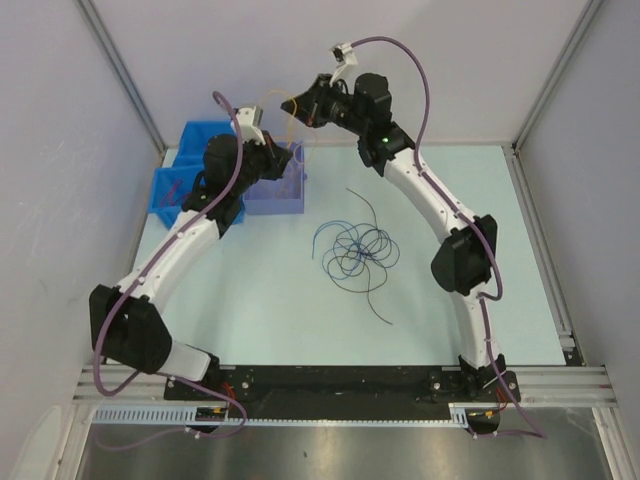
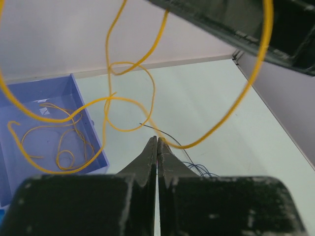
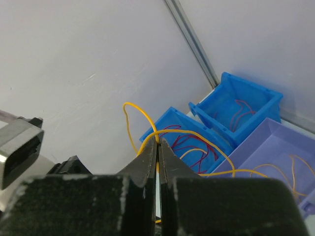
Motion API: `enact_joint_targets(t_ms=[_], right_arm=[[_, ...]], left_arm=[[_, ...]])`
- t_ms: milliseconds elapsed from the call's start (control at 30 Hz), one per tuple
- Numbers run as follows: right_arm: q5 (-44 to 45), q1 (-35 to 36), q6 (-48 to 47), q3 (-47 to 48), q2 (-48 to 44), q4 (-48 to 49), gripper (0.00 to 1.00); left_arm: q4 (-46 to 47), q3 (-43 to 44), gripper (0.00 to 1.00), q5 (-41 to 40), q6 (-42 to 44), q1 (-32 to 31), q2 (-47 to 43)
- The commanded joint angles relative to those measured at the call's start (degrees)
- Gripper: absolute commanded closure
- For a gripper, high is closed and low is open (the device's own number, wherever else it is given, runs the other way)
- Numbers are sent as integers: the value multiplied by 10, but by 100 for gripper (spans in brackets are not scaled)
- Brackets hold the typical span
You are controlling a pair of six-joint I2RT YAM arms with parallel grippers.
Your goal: Untangle the cables
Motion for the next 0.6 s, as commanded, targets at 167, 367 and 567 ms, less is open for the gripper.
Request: enact_joint_targets(t_ms=[167, 367, 567], right_arm=[[-30, -16, 37, 106, 101, 28, 100], [-29, -10, 41, 122, 138, 45, 100], [-22, -3, 56, 125, 172, 61, 100]], left_arm=[[28, 73, 100, 22, -6, 28, 76], [29, 85, 100, 12, -2, 43, 113], [13, 106, 100, -4, -5, 54, 153]])
